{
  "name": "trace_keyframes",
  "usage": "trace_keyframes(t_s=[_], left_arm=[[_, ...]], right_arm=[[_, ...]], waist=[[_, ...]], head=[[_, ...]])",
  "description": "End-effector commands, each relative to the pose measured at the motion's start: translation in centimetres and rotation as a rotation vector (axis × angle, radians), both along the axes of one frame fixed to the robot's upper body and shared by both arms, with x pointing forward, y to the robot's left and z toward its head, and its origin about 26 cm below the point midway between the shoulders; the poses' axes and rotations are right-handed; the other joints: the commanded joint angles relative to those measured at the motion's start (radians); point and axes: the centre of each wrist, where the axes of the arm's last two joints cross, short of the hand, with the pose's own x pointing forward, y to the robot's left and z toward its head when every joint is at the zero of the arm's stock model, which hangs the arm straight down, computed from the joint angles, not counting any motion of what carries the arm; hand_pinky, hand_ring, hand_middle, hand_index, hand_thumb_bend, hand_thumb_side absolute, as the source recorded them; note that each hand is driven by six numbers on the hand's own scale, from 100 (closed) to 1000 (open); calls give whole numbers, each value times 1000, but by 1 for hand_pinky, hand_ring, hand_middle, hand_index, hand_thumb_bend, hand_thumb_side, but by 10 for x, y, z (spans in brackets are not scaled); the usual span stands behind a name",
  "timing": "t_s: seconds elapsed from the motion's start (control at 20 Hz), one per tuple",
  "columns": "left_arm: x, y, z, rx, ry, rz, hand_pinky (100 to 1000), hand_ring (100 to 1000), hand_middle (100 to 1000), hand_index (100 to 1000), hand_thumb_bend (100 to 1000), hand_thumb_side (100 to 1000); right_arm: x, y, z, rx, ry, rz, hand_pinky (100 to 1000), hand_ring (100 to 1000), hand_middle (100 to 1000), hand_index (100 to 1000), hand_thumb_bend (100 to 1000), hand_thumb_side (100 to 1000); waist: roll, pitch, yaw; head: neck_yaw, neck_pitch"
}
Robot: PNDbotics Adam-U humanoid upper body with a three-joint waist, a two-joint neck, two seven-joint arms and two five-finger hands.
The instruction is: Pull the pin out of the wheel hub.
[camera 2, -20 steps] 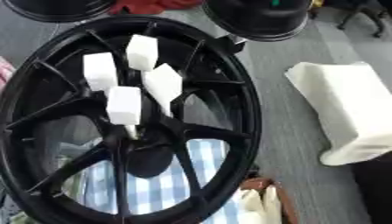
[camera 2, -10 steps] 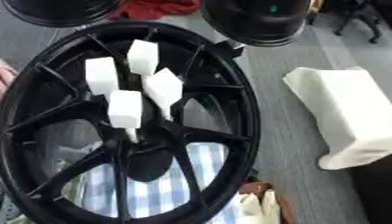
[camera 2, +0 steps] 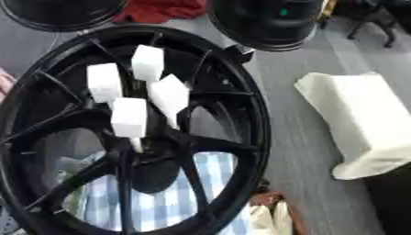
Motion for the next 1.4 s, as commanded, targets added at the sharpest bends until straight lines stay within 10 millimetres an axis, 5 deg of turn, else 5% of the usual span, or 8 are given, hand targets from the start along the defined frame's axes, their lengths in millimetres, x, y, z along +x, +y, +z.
trace_keyframes(t_s=[0.05,0.65,1.1,1.4], left_arm=[[-1,1,11,31,-30,-12,876,646,672,767,100,713],[-1,1,12,24,-32,-15,875,646,672,766,100,712],[-1,1,11,20,-28,-16,875,647,672,767,100,714],[-1,1,11,19,-24,-16,874,647,671,767,100,715]], right_arm=[[-1,7,3,-51,-3,10,820,823,766,768,100,362],[11,35,-13,-177,105,97,823,823,767,789,100,337],[11,41,-11,-472,172,205,845,846,734,809,392,100],[9,45,-5,-573,195,219,851,857,745,833,366,100]], waist=[[4,-25,3],[2,-30,15],[0,-32,16],[1,-33,15]], head=[[-15,-7],[-38,-11],[-31,-19],[-29,-18]])
